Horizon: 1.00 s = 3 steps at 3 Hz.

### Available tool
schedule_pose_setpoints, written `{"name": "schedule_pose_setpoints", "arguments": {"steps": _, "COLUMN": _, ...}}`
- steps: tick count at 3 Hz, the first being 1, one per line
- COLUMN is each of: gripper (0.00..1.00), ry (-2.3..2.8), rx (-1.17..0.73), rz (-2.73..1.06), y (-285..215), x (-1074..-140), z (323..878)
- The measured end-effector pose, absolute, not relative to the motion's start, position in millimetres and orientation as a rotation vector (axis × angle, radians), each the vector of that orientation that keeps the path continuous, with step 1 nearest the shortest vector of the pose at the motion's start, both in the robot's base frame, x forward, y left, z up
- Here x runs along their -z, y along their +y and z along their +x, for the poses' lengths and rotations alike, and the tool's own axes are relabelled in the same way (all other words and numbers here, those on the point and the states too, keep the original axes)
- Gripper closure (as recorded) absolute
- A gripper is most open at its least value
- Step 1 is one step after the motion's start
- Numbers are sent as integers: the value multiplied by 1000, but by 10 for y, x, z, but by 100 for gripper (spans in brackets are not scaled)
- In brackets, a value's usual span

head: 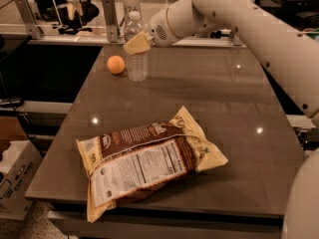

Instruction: Move water bottle near orange

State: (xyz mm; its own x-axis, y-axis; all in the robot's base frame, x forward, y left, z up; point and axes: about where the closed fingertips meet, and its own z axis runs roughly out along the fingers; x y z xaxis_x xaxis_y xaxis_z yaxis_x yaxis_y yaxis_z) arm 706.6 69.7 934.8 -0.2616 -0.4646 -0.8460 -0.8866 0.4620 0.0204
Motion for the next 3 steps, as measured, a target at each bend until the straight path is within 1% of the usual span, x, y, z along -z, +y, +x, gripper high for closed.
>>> {"name": "schedule_pose_setpoints", "arguments": {"steps": 1, "gripper": 100, "ry": 1893, "rx": -675, "rz": -1146, "y": 806, "x": -9257, "z": 7084}}
{"name": "schedule_pose_setpoints", "arguments": {"steps": 2, "gripper": 83, "ry": 1884, "rx": -698, "rz": -1154, "y": 865, "x": -9209, "z": 7150}}
{"name": "schedule_pose_setpoints", "arguments": {"steps": 3, "gripper": 60, "ry": 1871, "rx": -703, "rz": -1165, "y": 903, "x": -9204, "z": 7204}}
